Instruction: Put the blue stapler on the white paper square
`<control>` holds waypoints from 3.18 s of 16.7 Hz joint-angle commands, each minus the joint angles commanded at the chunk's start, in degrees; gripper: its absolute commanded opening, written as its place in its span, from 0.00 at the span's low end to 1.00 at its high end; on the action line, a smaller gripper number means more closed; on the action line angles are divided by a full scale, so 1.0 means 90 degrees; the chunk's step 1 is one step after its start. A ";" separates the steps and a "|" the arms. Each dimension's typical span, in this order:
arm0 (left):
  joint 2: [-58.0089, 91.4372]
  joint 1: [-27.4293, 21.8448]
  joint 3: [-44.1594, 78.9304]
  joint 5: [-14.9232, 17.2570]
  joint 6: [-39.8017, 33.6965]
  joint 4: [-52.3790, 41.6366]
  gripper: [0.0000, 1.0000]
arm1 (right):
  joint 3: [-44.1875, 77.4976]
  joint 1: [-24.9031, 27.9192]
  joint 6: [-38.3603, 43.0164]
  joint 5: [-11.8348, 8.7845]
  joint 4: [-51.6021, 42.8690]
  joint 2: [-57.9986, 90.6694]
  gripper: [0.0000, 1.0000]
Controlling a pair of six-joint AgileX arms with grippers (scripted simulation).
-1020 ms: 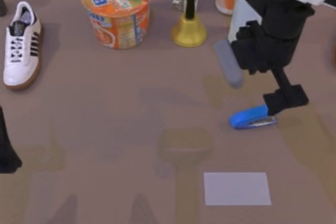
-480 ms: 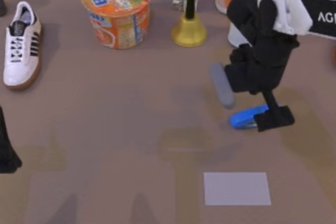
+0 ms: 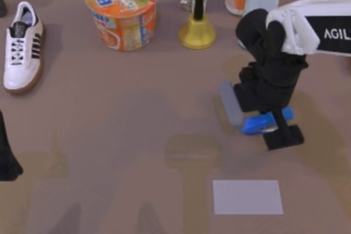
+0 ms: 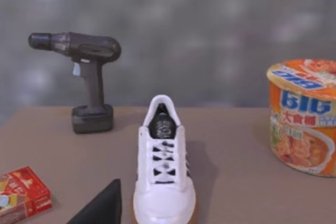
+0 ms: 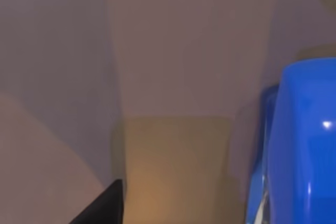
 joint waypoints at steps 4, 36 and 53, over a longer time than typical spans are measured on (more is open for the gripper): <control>0.0000 0.0000 0.0000 0.0000 0.0000 0.0000 1.00 | 0.0000 0.0000 0.0000 0.0000 0.0000 0.0000 0.70; 0.0000 0.0000 0.0000 0.0000 0.0000 0.0000 1.00 | 0.1639 0.0058 0.0029 0.0000 -0.2316 -0.0723 0.00; 0.0000 0.0000 0.0000 0.0000 0.0000 0.0000 1.00 | -0.0986 0.1984 0.3209 -0.0143 -0.1669 -0.2682 0.00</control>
